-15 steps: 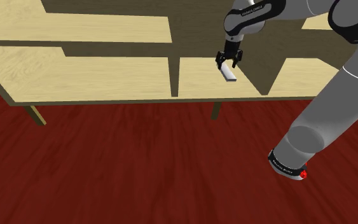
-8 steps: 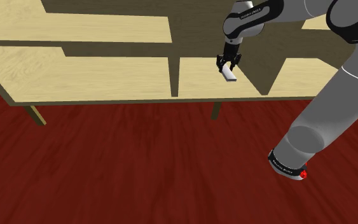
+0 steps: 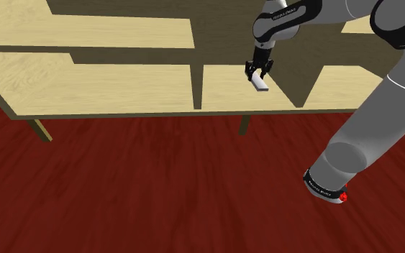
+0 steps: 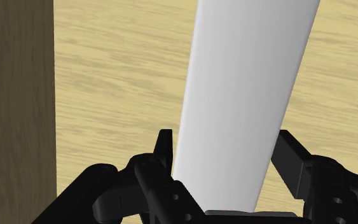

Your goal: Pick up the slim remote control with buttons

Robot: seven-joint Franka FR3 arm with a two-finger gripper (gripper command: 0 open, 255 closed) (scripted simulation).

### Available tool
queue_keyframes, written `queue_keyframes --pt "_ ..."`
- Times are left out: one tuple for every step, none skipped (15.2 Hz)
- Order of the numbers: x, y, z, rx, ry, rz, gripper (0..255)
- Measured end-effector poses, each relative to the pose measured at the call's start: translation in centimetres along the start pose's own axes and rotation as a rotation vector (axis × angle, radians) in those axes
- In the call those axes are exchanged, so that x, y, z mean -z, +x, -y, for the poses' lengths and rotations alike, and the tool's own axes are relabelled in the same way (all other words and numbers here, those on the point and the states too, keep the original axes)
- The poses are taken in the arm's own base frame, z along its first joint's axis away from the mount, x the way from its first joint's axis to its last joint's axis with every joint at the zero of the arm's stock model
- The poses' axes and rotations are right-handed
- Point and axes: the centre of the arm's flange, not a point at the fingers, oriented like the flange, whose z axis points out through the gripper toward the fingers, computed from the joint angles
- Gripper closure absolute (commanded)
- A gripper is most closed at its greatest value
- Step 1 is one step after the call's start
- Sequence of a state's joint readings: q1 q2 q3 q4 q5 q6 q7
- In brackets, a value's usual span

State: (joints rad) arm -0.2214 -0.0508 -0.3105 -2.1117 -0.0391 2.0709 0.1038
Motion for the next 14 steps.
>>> queue_keyframes --pt "0.5 0.0 0.0 0.000 0.000 0.000 255" --pt "1.0 -0.1 0.1 0.000 0.000 0.000 255" --pt "1.5 -0.1 0.0 0.000 0.000 0.000 255" --pt "2.0 0.0 -0.1 0.000 0.000 0.000 255" --pt "2.5 0.0 0.0 0.000 0.000 0.001 255" --pt "3.0 -0.1 0.0 0.000 0.000 0.000 255" --pt "3.5 0.1 0.0 0.001 0.000 0.000 255" --pt "4.0 0.0 -0.1 0.000 0.000 0.000 255" --pt "4.6 0.0 -0.1 0.000 0.000 0.000 255" --pt "5.1 0.0 0.0 0.000 0.000 0.000 255" --pt "5.6 0.1 0.0 0.000 0.000 0.000 255" --pt "6.2 0.1 -0.1 0.001 0.000 0.000 255" --pt "6.7 0.0 -0.2 0.000 0.000 0.000 255" --pt "7.0 0.0 -0.2 0.000 0.000 0.000 255"
